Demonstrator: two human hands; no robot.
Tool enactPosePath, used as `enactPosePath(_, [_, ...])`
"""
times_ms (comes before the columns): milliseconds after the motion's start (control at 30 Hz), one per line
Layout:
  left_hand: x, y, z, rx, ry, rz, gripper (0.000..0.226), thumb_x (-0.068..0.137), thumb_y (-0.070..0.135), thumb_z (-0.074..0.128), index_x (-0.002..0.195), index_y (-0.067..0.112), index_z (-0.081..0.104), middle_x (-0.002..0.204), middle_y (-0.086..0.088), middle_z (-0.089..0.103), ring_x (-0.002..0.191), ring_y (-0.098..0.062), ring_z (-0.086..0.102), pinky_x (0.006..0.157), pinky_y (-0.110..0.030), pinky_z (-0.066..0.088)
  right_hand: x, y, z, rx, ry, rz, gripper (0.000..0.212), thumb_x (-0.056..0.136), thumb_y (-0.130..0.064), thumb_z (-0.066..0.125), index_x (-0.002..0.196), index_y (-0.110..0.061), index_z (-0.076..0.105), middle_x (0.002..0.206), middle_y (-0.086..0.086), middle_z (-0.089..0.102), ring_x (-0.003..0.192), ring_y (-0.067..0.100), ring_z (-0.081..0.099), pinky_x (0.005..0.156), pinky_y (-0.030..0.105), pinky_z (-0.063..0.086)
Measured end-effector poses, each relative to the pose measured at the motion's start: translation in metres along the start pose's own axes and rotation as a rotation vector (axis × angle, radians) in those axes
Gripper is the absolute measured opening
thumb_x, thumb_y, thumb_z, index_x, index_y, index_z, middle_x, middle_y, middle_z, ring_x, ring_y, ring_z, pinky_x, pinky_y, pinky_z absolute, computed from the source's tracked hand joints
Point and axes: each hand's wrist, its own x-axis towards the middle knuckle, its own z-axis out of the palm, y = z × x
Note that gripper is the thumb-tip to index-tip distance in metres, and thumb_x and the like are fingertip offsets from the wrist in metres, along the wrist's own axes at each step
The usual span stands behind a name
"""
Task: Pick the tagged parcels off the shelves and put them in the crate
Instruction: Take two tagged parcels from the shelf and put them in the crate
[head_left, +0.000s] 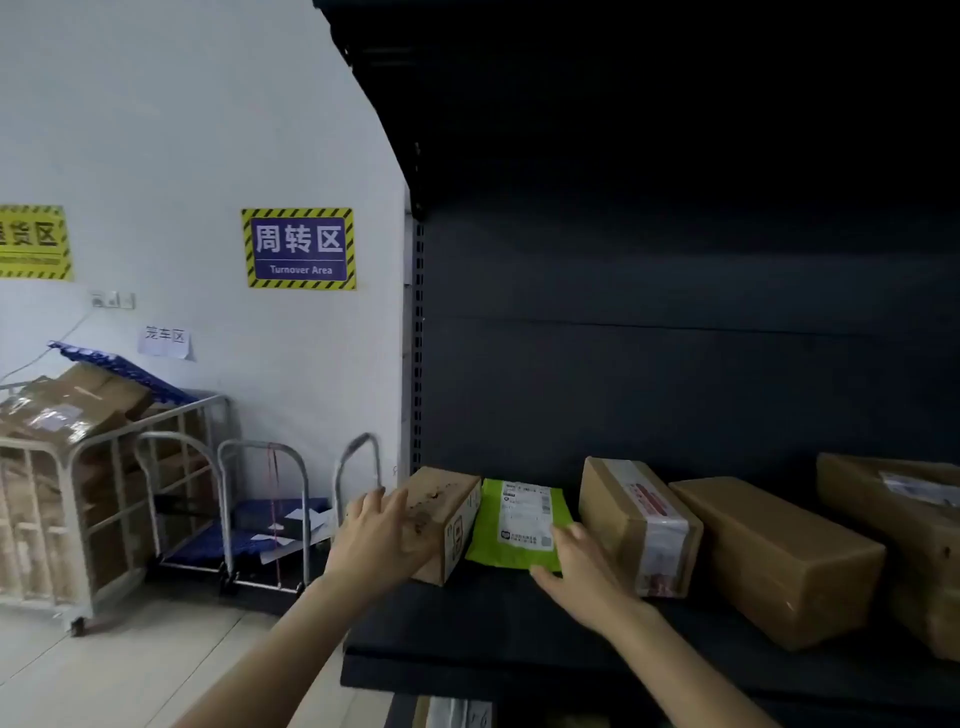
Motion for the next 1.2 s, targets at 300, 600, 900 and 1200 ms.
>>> enactPosePath(300, [0.040,-0.001,0.019,0.009,-0.070,-0.009,0.078,0.076,0.073,0.046,0.136,0.026,0.033,0.146,-0.011,0.031,0.134,-0.031,0.029,0.103,-0.040,0.034,0.040,0.001,0.020,-0.054,0.008,0.166,0.065,0.091,-0.047,0.048,0.140,-0.010,0.027,0.139,0.009,0.032,0.125,0.024,0.036,0.103,0.037,0.039])
enactPosePath(600, [0.049,0.006,0.031,-0.019,-0.056,-0.081,0.068,0.072,0.076,0.045,0.117,0.025,0.046,0.128,-0.011,0.043,0.118,-0.032,0.039,0.094,-0.037,0.038,0.056,0.010,0.043,-0.038,-0.062,0.277,0.063,0.094,-0.047,0.043,0.141,-0.013,0.022,0.134,0.016,0.037,0.120,0.029,0.043,0.095,0.035,0.042])
enactPosePath(900, [0.044,0.011,0.030,-0.101,-0.025,-0.148,0.061,0.073,0.069,0.053,0.112,0.022,0.050,0.126,-0.013,0.043,0.118,-0.032,0.038,0.095,-0.037,0.036,0.052,0.012,0.039,0.015,0.136,0.250,0.033,0.093,-0.008,0.041,0.125,-0.013,0.043,0.118,0.008,0.049,0.104,0.021,0.053,0.081,0.028,0.044])
enactPosePath(1200, [0.022,0.006,0.016,-0.535,0.116,-0.365,0.082,0.063,0.065,0.049,0.127,0.015,0.054,0.121,-0.016,0.056,0.118,-0.033,0.045,0.101,-0.040,0.038,0.029,0.010,0.014,0.421,0.330,0.071,0.036,0.091,0.002,0.044,0.123,-0.011,0.051,0.120,0.002,0.053,0.103,0.012,0.052,0.081,0.020,0.041])
